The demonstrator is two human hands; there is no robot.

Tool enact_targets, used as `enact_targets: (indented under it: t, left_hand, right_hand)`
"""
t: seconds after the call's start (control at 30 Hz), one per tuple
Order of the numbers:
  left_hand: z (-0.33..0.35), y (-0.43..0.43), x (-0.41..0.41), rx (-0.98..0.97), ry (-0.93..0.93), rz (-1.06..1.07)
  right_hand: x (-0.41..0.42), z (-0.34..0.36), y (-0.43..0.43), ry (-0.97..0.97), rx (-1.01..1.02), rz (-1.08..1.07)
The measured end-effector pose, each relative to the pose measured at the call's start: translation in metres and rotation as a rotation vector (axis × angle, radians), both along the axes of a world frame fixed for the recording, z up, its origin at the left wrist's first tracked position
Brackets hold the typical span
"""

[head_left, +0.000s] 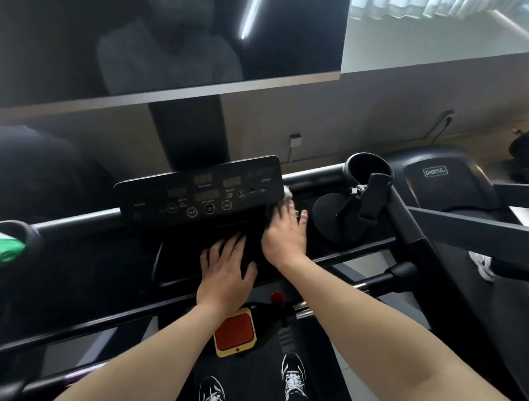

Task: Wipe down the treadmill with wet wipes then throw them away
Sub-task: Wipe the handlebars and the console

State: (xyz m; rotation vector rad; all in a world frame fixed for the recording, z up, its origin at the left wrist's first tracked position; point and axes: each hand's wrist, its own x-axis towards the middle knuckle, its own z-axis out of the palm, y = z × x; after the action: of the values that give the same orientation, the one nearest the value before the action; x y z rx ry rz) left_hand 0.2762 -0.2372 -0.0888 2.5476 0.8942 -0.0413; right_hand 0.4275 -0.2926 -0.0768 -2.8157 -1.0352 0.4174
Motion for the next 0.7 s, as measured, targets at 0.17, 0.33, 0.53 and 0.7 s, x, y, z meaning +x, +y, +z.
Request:
enact_targets:
  t: [0.17, 0.33, 0.53, 0.7]
  left_hand:
    - [-0.002, 0.002, 0.000, -0.034, -0.092, 0.039]
    - [0.001, 0.002, -0.001, -0.054, -0.109, 0.026]
    - [-0.001, 0.003, -0.005, -0.061, -0.109, 0.002]
    - [-0.001, 0.003, -0.005, -0.066, -0.116, -0.008]
  right_hand:
    - [-0.028, -0.008, -0.002, 0.111, 0.182, 0.299]
    - [-0.001, -0.002, -0.016, 0.077, 0.140, 0.409]
    - [0.042, -0.003, -0.051, -0.023, -0.069, 0.037]
    - [0.011, -0.007, -0.046, -0.031, -0.024, -0.003]
